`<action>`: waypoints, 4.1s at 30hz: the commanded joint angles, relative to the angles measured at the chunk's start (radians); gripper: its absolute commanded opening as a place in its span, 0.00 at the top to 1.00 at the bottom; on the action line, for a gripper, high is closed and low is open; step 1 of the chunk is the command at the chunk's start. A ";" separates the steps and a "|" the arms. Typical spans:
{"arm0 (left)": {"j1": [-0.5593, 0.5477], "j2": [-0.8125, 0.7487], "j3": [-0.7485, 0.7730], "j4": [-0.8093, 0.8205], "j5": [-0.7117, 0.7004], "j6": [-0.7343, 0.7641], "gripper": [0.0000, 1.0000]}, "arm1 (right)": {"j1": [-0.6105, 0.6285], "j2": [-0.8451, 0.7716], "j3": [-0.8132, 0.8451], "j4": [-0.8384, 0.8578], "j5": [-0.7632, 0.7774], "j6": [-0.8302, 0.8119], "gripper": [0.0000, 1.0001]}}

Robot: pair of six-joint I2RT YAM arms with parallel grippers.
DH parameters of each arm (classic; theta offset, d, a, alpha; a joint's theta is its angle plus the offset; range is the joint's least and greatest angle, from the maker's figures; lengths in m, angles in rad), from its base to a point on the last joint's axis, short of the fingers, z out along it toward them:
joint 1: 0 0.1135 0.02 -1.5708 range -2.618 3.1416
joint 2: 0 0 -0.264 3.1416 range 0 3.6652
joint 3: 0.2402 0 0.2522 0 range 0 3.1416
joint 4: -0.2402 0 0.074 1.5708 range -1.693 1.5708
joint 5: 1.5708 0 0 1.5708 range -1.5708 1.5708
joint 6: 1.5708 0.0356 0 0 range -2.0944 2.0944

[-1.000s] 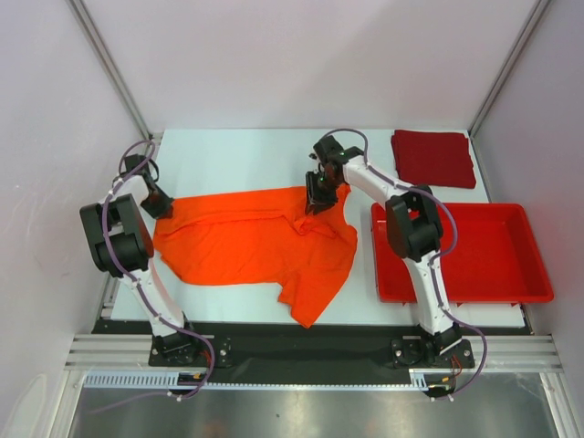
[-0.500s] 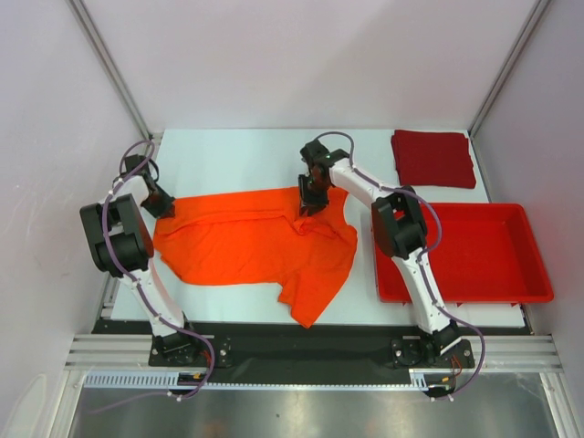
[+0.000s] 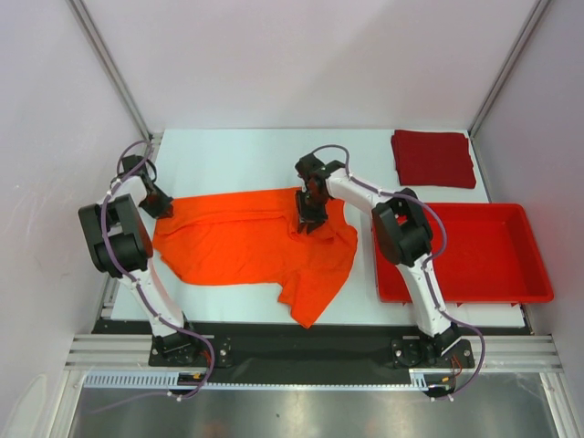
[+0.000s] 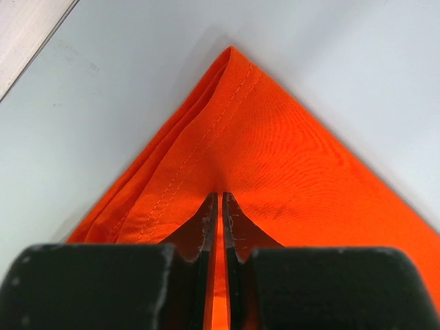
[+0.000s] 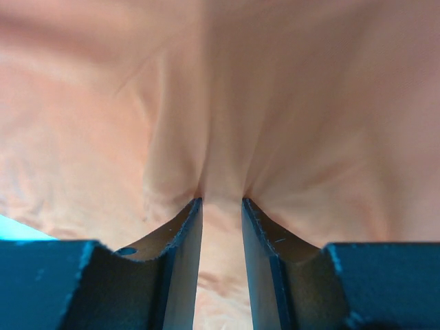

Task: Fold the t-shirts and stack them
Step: Fold the tshirt

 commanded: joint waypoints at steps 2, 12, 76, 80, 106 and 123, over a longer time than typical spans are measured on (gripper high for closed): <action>0.009 -0.076 -0.001 0.016 0.009 0.004 0.90 | 0.037 -0.081 -0.063 0.018 -0.076 0.043 0.65; 0.002 -0.130 -0.037 0.013 0.010 0.009 0.89 | -0.026 -0.236 -0.142 0.000 -0.079 -0.009 0.64; -0.046 0.435 0.667 -0.203 -0.080 0.132 0.89 | -0.265 0.359 0.573 -0.041 0.489 -0.158 0.61; -0.037 0.563 0.860 -0.255 -0.062 0.133 0.88 | -0.283 0.360 0.601 0.042 0.467 -0.218 0.59; -0.029 -0.169 0.260 -0.194 -0.186 0.092 0.32 | -0.139 -0.370 0.169 -0.088 0.205 -0.212 0.18; 0.002 -0.286 -0.225 -0.123 -0.195 -0.014 0.70 | 0.008 -0.623 -0.283 0.064 0.015 -0.189 0.24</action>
